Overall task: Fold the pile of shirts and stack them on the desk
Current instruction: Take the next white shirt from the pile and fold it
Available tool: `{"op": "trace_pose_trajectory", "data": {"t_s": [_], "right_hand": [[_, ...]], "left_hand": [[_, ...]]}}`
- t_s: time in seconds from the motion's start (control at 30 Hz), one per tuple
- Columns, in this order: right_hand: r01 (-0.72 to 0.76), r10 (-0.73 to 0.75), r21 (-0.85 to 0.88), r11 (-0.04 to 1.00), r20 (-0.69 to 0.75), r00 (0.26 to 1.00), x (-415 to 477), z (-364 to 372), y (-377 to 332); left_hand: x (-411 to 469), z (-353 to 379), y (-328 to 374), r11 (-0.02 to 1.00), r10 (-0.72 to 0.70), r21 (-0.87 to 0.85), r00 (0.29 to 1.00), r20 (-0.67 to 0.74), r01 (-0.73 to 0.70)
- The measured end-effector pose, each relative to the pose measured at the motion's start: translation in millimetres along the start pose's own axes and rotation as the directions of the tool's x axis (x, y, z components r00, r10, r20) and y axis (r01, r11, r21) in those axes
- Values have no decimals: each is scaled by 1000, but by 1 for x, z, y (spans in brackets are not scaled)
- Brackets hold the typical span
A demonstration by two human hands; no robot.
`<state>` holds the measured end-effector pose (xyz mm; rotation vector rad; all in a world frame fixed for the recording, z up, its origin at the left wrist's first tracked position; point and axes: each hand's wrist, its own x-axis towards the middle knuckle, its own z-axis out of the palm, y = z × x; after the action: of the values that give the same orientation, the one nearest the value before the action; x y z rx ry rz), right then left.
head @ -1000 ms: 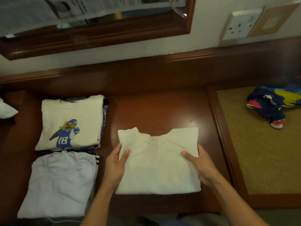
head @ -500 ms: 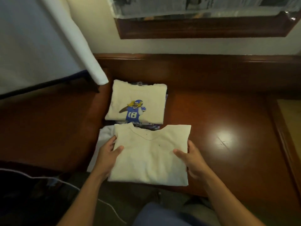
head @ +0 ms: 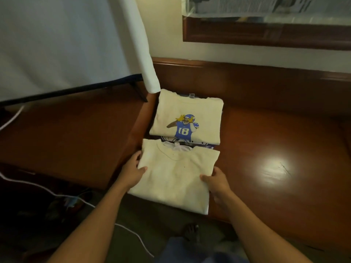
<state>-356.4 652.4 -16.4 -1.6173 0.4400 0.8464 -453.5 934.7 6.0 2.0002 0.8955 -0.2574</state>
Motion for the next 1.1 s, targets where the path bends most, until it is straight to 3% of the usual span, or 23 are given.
{"op": "trace_pose_trajectory", "data": {"t_s": [0.1, 0.27, 0.33, 0.4, 0.5, 0.57, 0.6, 0.7, 0.8, 0.93, 1.1], "right_hand": [[-48, 45, -134, 990, -24, 999, 5, 1, 1], [1, -1, -25, 1000, 5, 1000, 7, -1, -1], [22, -21, -9, 1000, 7, 1000, 7, 0, -1], [53, -68, -177, 983, -79, 995, 5, 1, 2], [149, -361, -606, 782, -244, 900, 0, 6, 6], [270, -552, -802, 532, -87, 830, -4, 13, 2], [328, -563, -854, 404, 50, 825, -2, 17, 0], [420, -402, -894, 155, 332, 854, 9, 30, 2], [473, -276, -879, 55, 442, 854, 18, 34, 11], [524, -273, -851, -39, 514, 813, 21, 33, 18], [525, -240, -848, -76, 527, 815, 29, 26, 30]], "left_hand": [[9, 10, -11, 997, -37, 74, 999, 11, 36], [4, 12, -4, 995, 83, -25, 962, -261, -93], [-1, 14, -3, 987, 159, 20, 930, -331, -162], [-4, 19, -6, 967, 232, 168, 933, -276, -190], [3, 30, -18, 854, 314, 452, 948, -55, -256], [9, 37, -21, 795, 334, 522, 942, 47, -308], [12, 42, -24, 785, 320, 531, 943, 94, -319], [11, 56, -35, 797, 238, 521, 952, 192, -305], [1, 65, -45, 816, 194, 526, 971, 141, -240], [-20, 73, -48, 837, 123, 529, 990, 62, -137], [-21, 75, -53, 826, 108, 552, 993, 44, -114]]}}
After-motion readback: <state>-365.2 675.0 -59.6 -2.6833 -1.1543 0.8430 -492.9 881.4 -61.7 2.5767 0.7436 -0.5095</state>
